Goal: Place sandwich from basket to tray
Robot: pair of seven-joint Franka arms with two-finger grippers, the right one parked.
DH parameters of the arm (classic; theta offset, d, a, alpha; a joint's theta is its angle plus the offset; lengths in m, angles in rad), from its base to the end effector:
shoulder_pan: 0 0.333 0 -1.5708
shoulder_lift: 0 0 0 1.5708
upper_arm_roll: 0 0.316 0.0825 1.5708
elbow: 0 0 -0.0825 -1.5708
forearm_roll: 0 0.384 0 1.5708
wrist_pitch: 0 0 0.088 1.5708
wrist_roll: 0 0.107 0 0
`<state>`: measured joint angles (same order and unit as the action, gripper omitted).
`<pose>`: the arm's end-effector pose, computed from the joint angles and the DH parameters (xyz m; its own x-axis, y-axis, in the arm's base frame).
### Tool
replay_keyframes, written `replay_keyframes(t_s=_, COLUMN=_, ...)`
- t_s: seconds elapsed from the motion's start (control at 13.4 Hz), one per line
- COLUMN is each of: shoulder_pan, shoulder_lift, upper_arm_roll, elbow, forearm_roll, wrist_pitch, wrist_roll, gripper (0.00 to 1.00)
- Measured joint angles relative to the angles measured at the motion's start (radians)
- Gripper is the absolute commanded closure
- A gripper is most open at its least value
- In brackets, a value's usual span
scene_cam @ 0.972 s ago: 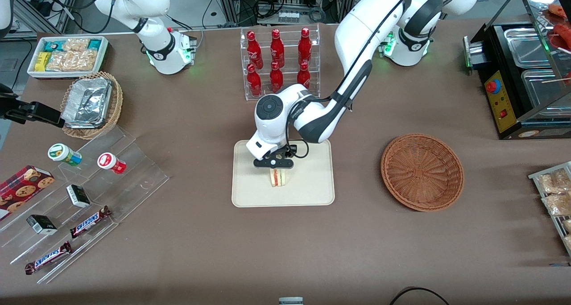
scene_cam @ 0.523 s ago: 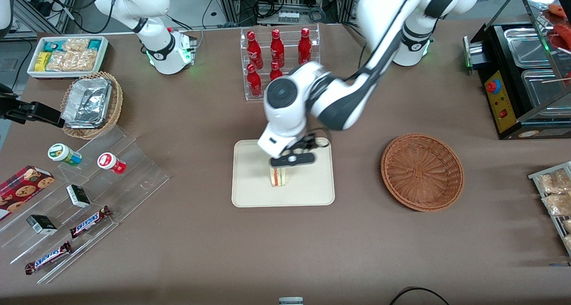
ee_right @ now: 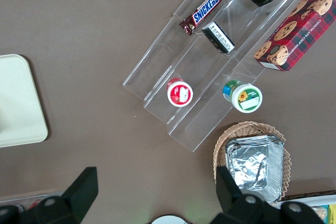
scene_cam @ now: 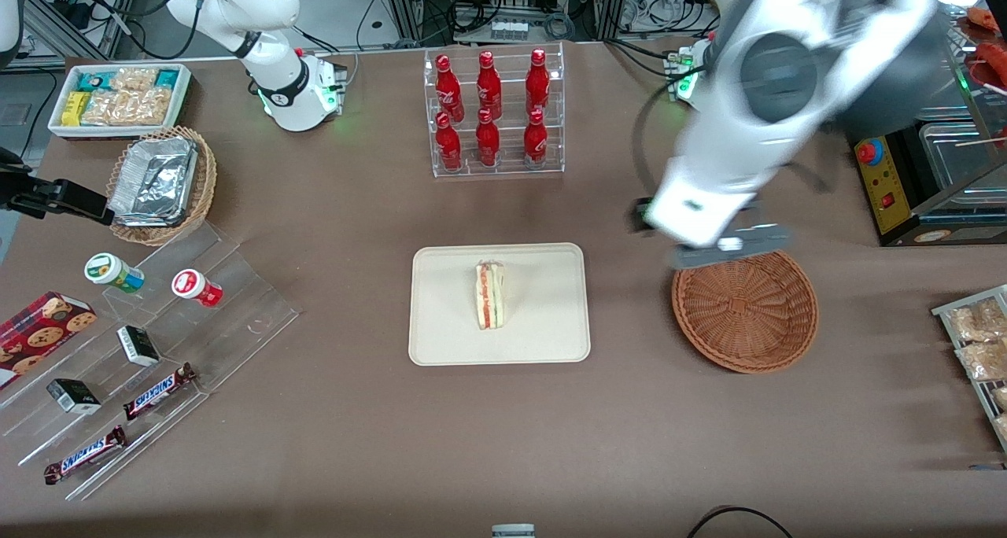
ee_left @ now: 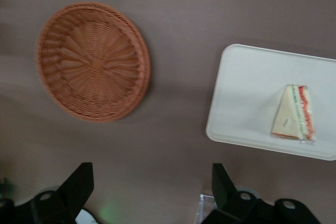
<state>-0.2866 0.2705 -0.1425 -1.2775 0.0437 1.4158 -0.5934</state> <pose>0.5698 -0.2407 0.5904 0.9794 0.1731 -0.1039 0.1656 -0.9832 -0.0770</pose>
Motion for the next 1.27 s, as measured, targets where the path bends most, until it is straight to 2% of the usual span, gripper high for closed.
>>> replay_keyframes(t_s=0.45, shoulder_pan=0.233, shoulder_lift=-0.135, upper_arm_roll=0.013, elbow=-0.095, forearm_roll=-0.008, wrist_pitch=-0.073, wrist_roll=0.325, gripper=0.01)
replay_keyframes(t_s=0.9, shoulder_pan=0.254, shoulder_lift=-0.2, upper_arm_roll=0.214, elbow=-0.147, forearm_roll=-0.021, wrist_pitch=-0.075, wrist_roll=0.594, gripper=0.01)
replay_keyframes(t_s=1.27, shoulder_pan=0.245, shoulder_lift=-0.245, upper_arm_roll=0.258, elbow=-0.163, forearm_roll=-0.022, wrist_pitch=-0.075, wrist_roll=0.654, gripper=0.01)
